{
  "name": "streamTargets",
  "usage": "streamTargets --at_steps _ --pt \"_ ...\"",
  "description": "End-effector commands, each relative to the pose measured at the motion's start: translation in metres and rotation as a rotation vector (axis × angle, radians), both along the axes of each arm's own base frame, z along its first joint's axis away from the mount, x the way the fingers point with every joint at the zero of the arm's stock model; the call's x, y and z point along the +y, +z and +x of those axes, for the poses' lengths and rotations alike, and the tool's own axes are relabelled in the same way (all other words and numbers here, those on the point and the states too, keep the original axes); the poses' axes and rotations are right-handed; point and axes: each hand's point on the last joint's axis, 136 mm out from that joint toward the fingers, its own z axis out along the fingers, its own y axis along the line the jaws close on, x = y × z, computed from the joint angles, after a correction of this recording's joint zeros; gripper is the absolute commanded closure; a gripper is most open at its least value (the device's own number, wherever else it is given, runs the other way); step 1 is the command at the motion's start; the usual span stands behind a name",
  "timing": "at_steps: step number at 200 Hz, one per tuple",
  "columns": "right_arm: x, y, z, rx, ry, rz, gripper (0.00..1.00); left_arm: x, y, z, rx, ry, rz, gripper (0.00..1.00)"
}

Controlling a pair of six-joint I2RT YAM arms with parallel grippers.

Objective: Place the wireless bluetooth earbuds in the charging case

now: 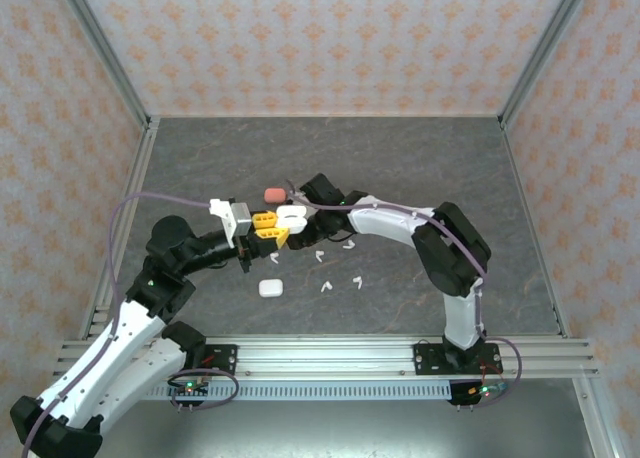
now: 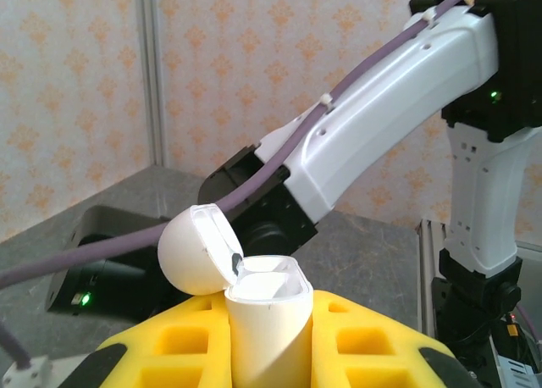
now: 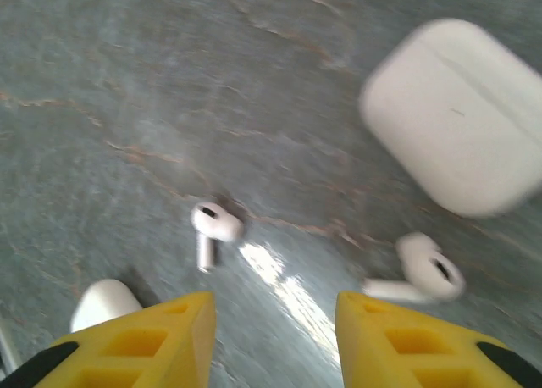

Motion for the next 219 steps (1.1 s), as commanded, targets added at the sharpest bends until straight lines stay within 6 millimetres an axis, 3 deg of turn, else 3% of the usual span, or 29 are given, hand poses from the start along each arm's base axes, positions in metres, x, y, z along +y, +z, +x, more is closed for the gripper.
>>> streamTargets --at_steps 1,44,84,160,219 --pt "0.025 0.000 -0.006 -0.001 0.059 0.024 0.58 0.000 0.022 -0.015 -0.083 -0.041 -0.038 1.00" --pt "0.051 -0.007 -0.007 -0.012 0.121 0.000 0.58 0.001 0.025 -0.016 -0.092 -0.038 -0.043 1.00" --pt "0.060 -0.025 -0.005 -0.002 0.152 -0.063 0.58 0.001 0.024 -0.015 -0.087 -0.038 -0.042 1.00" --pt "0.052 -0.050 -0.024 0.052 0.214 -0.147 0.59 0.001 0.020 -0.012 -0.078 -0.028 -0.034 1.00" --pt "0.038 -0.053 -0.036 0.067 0.236 -0.180 0.63 0.000 0.017 -0.009 -0.067 -0.023 -0.028 1.00"
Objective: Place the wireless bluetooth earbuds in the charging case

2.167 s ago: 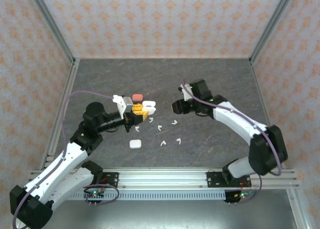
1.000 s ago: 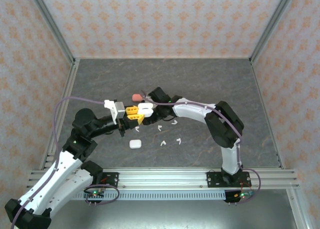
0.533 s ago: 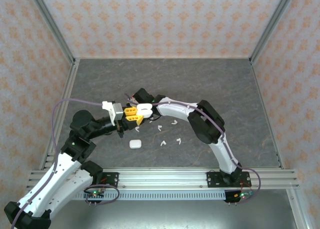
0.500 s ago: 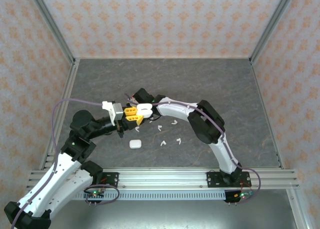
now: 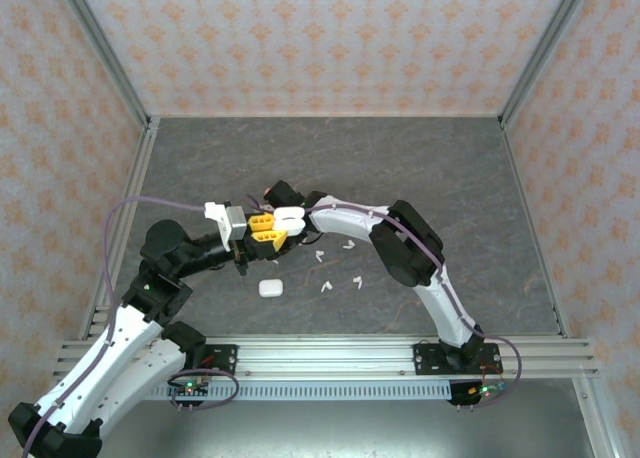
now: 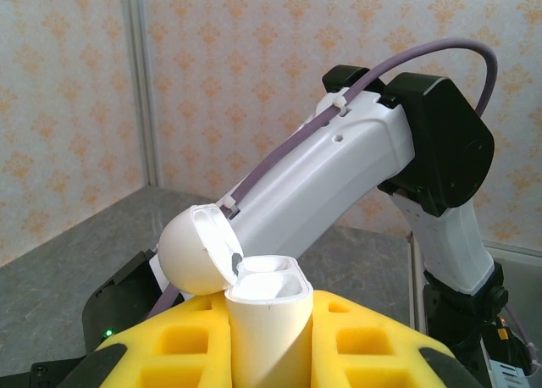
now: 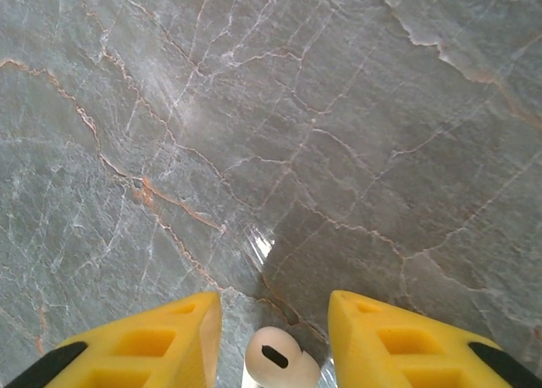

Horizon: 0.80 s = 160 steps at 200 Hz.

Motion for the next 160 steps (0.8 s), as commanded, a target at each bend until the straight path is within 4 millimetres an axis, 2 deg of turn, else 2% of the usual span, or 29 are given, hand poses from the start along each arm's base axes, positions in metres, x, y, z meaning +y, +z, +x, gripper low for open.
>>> streamTargets --at_steps 1,105,160 --pt "-0.019 -0.012 -0.025 0.054 0.035 -0.088 0.63 -0.001 0.012 -0.004 -0.047 -0.016 -0.020 1.00" --pt "-0.029 -0.011 -0.032 0.050 0.051 -0.102 0.66 -0.001 0.011 -0.002 -0.041 -0.008 -0.017 1.00" --pt "-0.030 -0.014 -0.030 0.043 0.048 -0.109 0.73 -0.001 0.010 -0.002 -0.038 -0.004 -0.014 1.00"
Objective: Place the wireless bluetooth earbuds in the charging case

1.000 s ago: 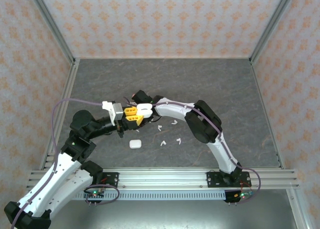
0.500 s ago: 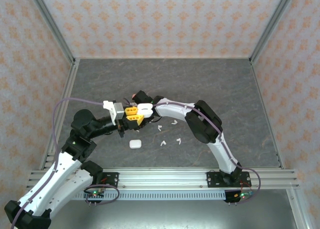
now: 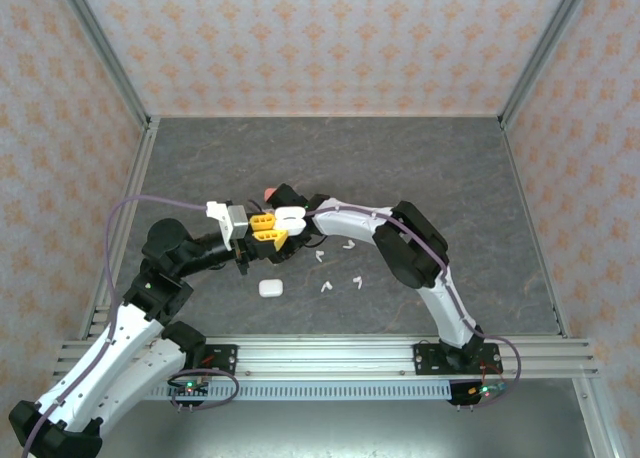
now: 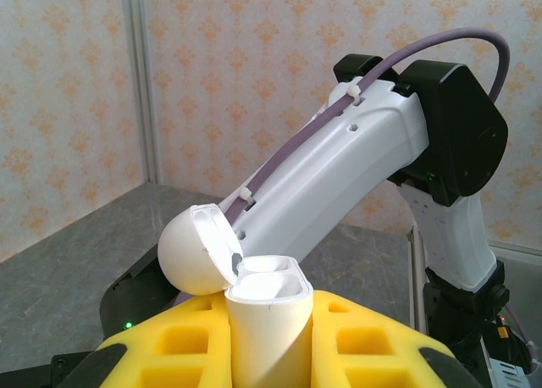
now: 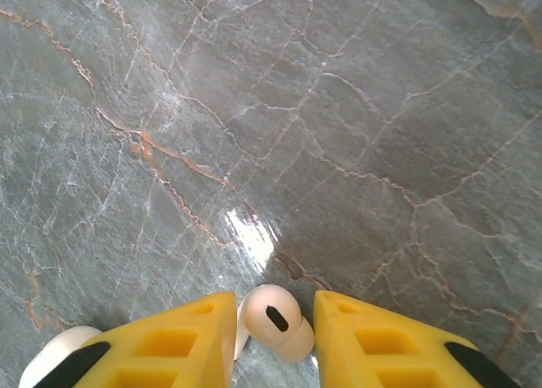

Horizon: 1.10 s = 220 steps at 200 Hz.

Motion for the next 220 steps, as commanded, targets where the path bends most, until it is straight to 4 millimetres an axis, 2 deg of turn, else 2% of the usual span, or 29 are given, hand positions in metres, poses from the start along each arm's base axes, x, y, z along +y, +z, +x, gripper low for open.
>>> streamTargets --at_steps 1,37,64,83,116,154,183,208,212,220 --pt "-0.019 -0.012 -0.020 0.048 0.021 -0.093 0.73 0.000 0.012 -0.003 -0.044 -0.004 -0.016 1.00" --pt "-0.014 0.000 -0.014 0.010 -0.003 -0.051 0.77 0.000 0.011 -0.003 -0.043 0.002 -0.014 1.00" --pt "-0.014 0.023 -0.001 -0.055 -0.058 0.003 0.79 0.001 0.011 -0.003 -0.042 0.007 -0.015 1.00" --pt "-0.022 0.045 0.013 -0.086 -0.138 0.071 0.80 0.002 0.012 -0.002 -0.042 0.011 -0.019 1.00" --pt "-0.058 0.090 0.039 -0.169 -0.293 0.186 0.81 0.002 0.012 0.001 -0.042 0.022 -0.037 1.00" --pt "-0.117 0.149 0.055 -0.345 -0.446 0.263 0.81 0.002 0.006 0.015 -0.007 0.066 -0.076 1.00" --pt "-0.155 0.204 0.051 -0.527 -0.511 0.312 0.81 0.002 -0.002 0.028 0.029 0.098 -0.101 1.00" --pt "-0.171 0.247 0.035 -0.627 -0.501 0.390 0.81 -0.001 -0.011 0.038 0.064 0.113 -0.097 1.00" --pt "-0.171 0.250 0.033 -0.633 -0.494 0.396 0.81 -0.001 -0.013 0.040 0.069 0.115 -0.095 1.00" --pt "-0.176 0.269 0.025 -0.666 -0.486 0.443 0.81 -0.002 -0.016 0.043 0.080 0.116 -0.093 1.00"
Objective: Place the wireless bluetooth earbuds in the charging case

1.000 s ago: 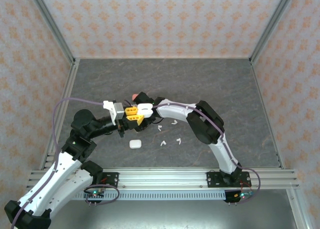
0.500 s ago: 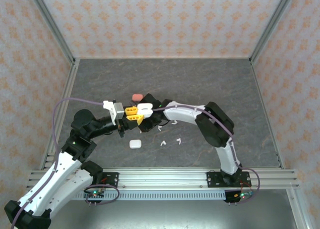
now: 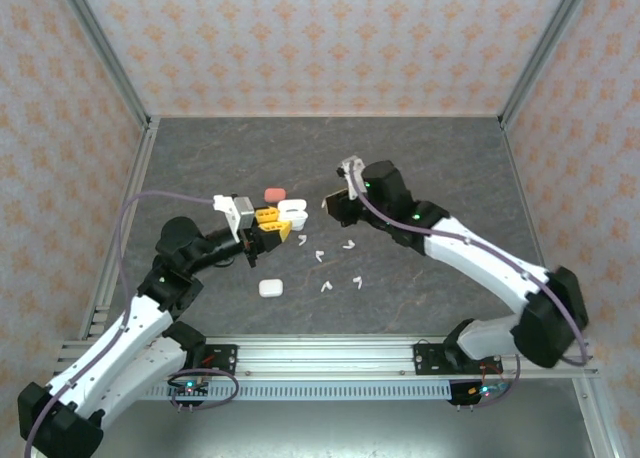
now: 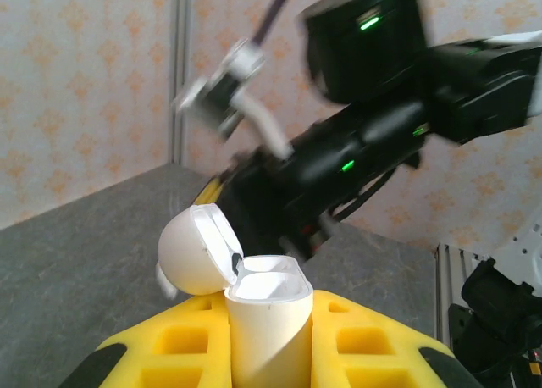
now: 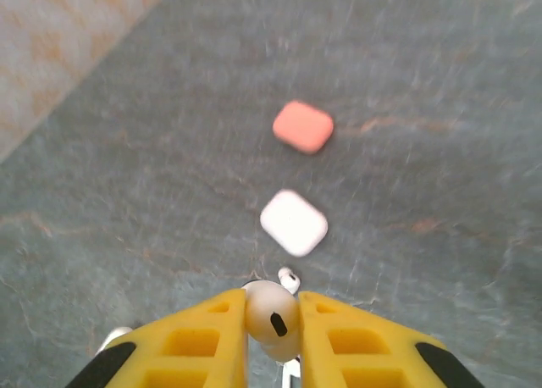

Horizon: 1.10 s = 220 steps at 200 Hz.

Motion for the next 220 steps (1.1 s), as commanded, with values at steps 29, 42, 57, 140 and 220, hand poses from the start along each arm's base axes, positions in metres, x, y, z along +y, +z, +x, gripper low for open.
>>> streamTargets --at_steps 29,42,57,140,220 --pt "-0.014 0.073 -0.028 -0.222 0.054 0.110 0.81 -0.006 0.005 0.013 -0.008 0.007 -0.056 1.00" --pt "-0.005 0.081 -0.038 -0.259 0.097 0.114 0.81 -0.009 0.004 0.015 -0.001 -0.005 -0.060 1.00" --pt "0.006 0.086 -0.048 -0.294 0.139 0.108 0.81 -0.012 0.003 0.017 0.004 -0.014 -0.061 1.00" --pt "0.052 0.091 -0.059 -0.330 0.266 0.111 0.81 -0.019 -0.004 0.014 0.006 -0.050 -0.038 1.00" --pt "0.066 0.088 -0.060 -0.315 0.308 0.125 0.81 -0.021 -0.004 0.012 0.001 -0.063 -0.031 1.00"
